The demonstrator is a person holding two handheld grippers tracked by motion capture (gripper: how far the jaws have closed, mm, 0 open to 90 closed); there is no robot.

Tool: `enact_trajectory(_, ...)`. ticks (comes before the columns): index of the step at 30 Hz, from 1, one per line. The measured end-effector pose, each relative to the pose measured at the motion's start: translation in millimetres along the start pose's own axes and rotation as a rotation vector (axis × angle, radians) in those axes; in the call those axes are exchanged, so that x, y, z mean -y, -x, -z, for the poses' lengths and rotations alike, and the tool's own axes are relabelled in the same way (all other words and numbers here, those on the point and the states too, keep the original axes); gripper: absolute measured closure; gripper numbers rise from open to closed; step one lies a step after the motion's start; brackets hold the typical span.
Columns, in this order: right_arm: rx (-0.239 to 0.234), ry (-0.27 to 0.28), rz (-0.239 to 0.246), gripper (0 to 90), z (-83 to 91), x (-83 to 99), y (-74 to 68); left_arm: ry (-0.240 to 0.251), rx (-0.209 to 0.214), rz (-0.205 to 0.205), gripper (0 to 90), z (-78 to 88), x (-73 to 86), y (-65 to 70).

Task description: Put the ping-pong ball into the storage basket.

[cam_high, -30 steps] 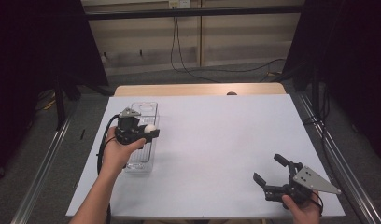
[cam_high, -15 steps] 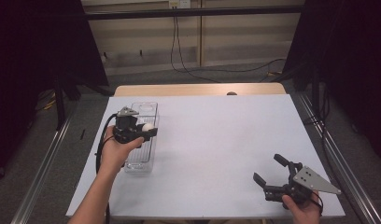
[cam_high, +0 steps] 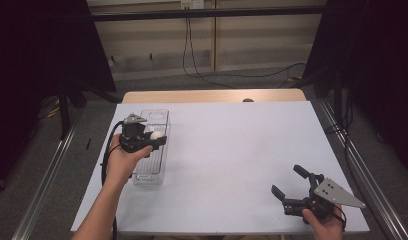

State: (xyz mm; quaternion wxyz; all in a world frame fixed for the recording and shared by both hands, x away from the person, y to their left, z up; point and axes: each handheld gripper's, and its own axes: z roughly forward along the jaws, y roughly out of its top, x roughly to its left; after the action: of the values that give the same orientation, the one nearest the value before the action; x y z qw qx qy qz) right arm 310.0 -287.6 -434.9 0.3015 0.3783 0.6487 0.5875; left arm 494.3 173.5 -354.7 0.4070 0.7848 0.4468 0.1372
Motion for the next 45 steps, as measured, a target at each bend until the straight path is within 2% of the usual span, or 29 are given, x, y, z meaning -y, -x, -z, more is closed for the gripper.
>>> enact_trajectory(7, 0.000, 0.000, -0.001, 2.2, -0.1, 0.1, 0.1, 0.005, -0.009, 0.002, 51.1, 0.4, 0.0, -4.7)
enact_trajectory(9, 0.000, 0.000, 0.000, 2.2, 0.0, 0.0, 0.1, -0.005, -0.010, -0.011, 51.1, 1.1, 0.0, -6.8)
enact_trajectory(14, 0.004, 0.001, -0.003, 2.2, -0.1, 0.0, -0.1, 0.003, -0.028, 0.015, 51.1, -1.2, 1.6, -9.0)
enact_trajectory(15, 0.001, 0.000, 0.001, 2.2, 0.2, 0.0, 0.0, -0.008, -0.022, 0.005, 51.1, -0.5, 1.9, -11.0)
enact_trajectory(17, 0.001, -0.001, -0.001, 2.2, 0.3, -0.1, -0.1, 0.006, -0.037, 0.017, 51.1, -1.6, 2.9, -11.0)
enact_trajectory(18, 0.001, 0.000, 0.001, 2.2, 0.2, 0.0, 0.1, -0.005, -0.043, 0.003, 51.0, -1.1, 3.4, -12.6)
enact_trajectory(19, 0.001, -0.001, 0.000, 2.3, 0.1, 0.1, 0.1, 0.008, -0.034, 0.024, 51.1, -2.1, 4.2, -12.6)
enact_trajectory(20, 0.000, -0.001, 0.000, 2.2, 0.1, 0.1, 0.1, 0.009, -0.042, 0.025, 51.0, -2.2, 4.8, -13.3)
enact_trajectory(25, 0.005, 0.002, -0.004, 2.2, -0.3, 0.0, -0.3, -0.013, -0.055, 0.006, 51.0, -0.9, 6.7, -19.0)
enact_trajectory(26, 0.005, 0.002, -0.004, 2.3, -0.3, 0.0, -0.3, 0.005, -0.059, 0.029, 51.1, -2.4, 7.4, -17.6)
enact_trajectory(28, 0.004, 0.002, -0.003, 2.2, -0.2, 0.0, -0.2, -0.007, -0.055, 0.010, 51.0, -1.9, 7.9, -19.7)
enact_trajectory(31, 0.005, 0.002, -0.004, 2.2, -0.3, 0.0, -0.3, -0.003, -0.072, 0.024, 51.0, -3.7, 9.7, -20.6)
enact_trajectory(34, 0.005, 0.001, -0.005, 2.2, -0.2, 0.1, -0.4, -0.001, -0.070, 0.033, 51.0, -5.1, 11.9, -22.5)
enact_trajectory(35, 0.005, 0.001, -0.004, 2.2, -0.2, 0.1, -0.3, -0.011, -0.074, 0.016, 51.0, -4.2, 12.0, -24.0)
enact_trajectory(38, 0.002, 0.001, -0.003, 2.2, -0.1, 0.1, -0.1, -0.010, -0.087, 0.028, 51.0, -5.2, 13.3, -24.0)
enact_trajectory(41, 0.005, 0.002, -0.005, 2.2, -0.3, 0.0, -0.4, -0.022, -0.085, 0.013, 51.0, -4.8, 14.0, -26.5)
enact_trajectory(45, 0.004, 0.002, -0.004, 2.2, -0.4, 0.0, -0.4, -0.022, -0.096, 0.023, 51.0, -6.2, 15.9, -27.3)
